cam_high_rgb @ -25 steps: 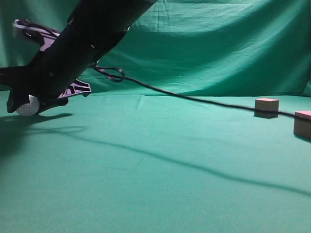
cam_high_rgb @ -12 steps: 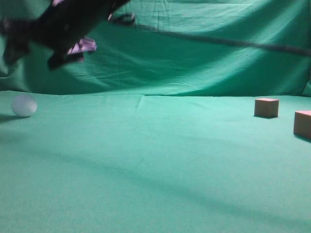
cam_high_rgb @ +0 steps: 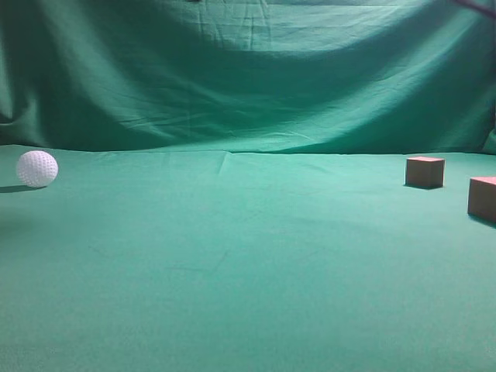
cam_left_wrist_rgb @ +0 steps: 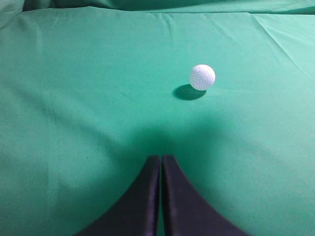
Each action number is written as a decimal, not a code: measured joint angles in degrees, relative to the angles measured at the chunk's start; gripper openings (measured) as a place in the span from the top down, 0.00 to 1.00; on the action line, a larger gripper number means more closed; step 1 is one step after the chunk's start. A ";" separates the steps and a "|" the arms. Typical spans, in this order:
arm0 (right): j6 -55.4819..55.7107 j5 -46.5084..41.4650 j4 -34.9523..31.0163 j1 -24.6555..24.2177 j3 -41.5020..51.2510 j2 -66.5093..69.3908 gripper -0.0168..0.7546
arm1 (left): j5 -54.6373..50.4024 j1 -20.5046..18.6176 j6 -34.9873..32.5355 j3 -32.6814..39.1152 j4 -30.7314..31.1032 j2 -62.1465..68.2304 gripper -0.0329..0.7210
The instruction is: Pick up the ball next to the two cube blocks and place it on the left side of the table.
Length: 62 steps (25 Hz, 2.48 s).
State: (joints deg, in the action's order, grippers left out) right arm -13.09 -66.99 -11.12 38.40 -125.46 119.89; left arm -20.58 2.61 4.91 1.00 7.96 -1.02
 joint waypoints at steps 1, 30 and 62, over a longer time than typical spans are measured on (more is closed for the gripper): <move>2.02 -2.42 2.79 0.00 0.00 -1.76 0.98 | 0.00 0.00 0.00 0.00 0.00 0.00 0.96; 9.00 18.92 4.42 -0.13 70.24 -77.50 0.98 | 0.00 0.00 0.00 0.00 0.00 0.00 0.96; 11.93 44.81 9.72 -30.00 126.64 -120.50 0.98 | 0.00 0.00 0.00 0.00 0.00 0.00 0.96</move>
State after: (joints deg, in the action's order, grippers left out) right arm -1.16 -22.18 -1.41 8.40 1.18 -0.61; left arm -20.58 2.61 4.91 1.00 7.96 -1.02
